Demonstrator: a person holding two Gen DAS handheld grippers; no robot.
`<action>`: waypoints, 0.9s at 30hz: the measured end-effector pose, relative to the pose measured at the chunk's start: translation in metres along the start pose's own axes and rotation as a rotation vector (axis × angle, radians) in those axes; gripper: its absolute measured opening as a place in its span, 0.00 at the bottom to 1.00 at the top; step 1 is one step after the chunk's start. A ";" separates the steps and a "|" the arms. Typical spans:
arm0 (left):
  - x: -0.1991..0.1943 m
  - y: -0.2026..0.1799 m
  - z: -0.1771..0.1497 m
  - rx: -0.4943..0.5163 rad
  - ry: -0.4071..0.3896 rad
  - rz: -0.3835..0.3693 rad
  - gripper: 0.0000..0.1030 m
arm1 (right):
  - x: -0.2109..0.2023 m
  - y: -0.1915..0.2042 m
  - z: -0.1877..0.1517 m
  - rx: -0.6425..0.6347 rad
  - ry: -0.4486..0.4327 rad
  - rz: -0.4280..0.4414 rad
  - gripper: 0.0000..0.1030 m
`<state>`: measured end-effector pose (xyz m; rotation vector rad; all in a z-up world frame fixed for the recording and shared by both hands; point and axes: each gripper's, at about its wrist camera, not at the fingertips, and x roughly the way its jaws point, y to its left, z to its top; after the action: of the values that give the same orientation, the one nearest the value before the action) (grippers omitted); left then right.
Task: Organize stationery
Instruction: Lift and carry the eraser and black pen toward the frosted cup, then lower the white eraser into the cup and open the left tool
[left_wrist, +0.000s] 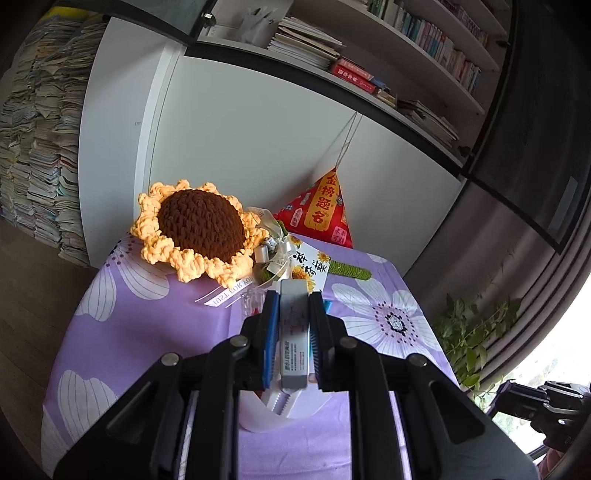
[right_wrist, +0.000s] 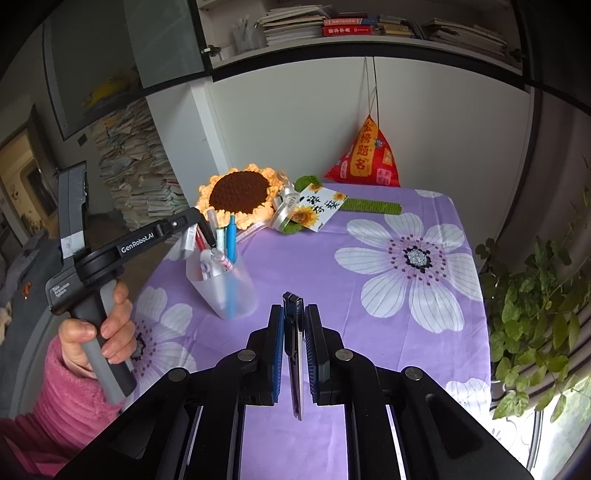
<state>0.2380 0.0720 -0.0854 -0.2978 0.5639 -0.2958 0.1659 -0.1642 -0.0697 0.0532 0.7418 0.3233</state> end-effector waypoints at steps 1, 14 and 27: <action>0.000 0.000 0.000 0.001 -0.001 0.001 0.14 | -0.001 0.000 0.000 -0.001 -0.001 -0.001 0.11; -0.019 -0.009 -0.004 0.097 0.010 0.026 0.14 | -0.001 0.005 0.000 -0.007 0.003 0.002 0.11; -0.003 -0.008 -0.031 0.164 0.108 0.084 0.23 | -0.005 0.011 0.007 0.001 -0.019 0.023 0.11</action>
<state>0.2164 0.0596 -0.1055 -0.0994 0.6529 -0.2761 0.1644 -0.1551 -0.0591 0.0654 0.7228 0.3436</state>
